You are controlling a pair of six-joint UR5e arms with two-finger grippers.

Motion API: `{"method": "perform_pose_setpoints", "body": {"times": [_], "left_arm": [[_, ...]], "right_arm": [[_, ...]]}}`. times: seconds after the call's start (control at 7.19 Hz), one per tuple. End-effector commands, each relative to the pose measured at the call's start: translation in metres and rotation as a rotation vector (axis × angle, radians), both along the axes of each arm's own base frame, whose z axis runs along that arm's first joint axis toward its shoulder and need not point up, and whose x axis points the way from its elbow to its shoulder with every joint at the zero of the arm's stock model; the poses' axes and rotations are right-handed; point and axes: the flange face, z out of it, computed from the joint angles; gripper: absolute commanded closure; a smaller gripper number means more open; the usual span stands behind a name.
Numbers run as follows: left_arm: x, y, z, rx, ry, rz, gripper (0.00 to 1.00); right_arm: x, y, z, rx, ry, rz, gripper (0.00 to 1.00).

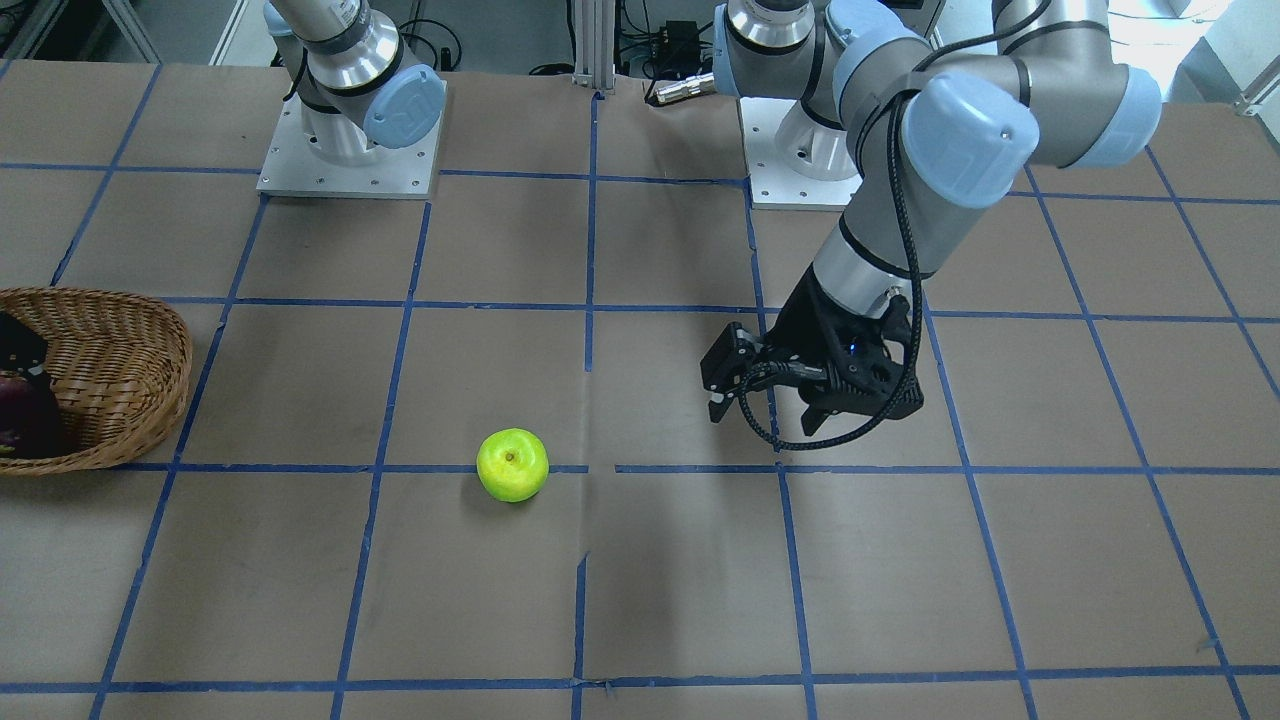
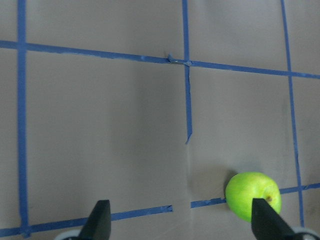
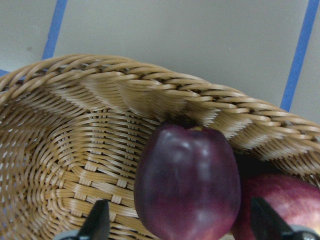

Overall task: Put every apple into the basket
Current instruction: 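Reach the right gripper to the green apple and grasp it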

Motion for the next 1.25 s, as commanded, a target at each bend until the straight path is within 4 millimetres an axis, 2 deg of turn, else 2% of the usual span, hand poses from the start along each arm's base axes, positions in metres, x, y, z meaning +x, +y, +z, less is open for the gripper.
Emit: {"method": "perform_pose_setpoints", "body": {"times": [0.0, 0.14, 0.28, 0.42, 0.56, 0.7, 0.97, 1.11], "left_arm": [[0.02, 0.036, 0.034, 0.141, -0.145, -0.016, 0.0], [0.023, 0.058, 0.046, 0.202, -0.19, -0.006, 0.0], [0.027, 0.073, 0.06, 0.213, -0.208, 0.0, 0.0], [0.028, 0.082, 0.072, 0.2, -0.196, 0.033, 0.0], [0.039, 0.08, 0.081, 0.192, -0.184, 0.059, 0.0], [0.036, 0.081, 0.092, 0.241, -0.146, 0.114, 0.0], [0.036, 0.075, 0.129, 0.254, -0.067, 0.139, 0.0], [0.037, 0.072, 0.133, 0.245, -0.067, 0.14, 0.0]], "right_arm": [[0.044, 0.003, 0.052, -0.006, -0.01, 0.001, 0.0], [0.107, -0.015, 0.07, -0.026, -0.001, 0.011, 0.0], [0.173, -0.028, 0.079, -0.024, 0.0, -0.033, 0.0], [0.236, -0.035, 0.082, -0.015, 0.001, -0.069, 0.0], [0.302, -0.037, 0.085, -0.01, -0.018, -0.171, 0.0], [0.376, -0.036, 0.09, -0.032, -0.054, -0.249, 0.0], [0.47, -0.063, 0.063, 0.001, -0.094, -0.387, 0.0], [0.51, -0.076, 0.038, -0.012, -0.071, -0.44, 0.0]]}}
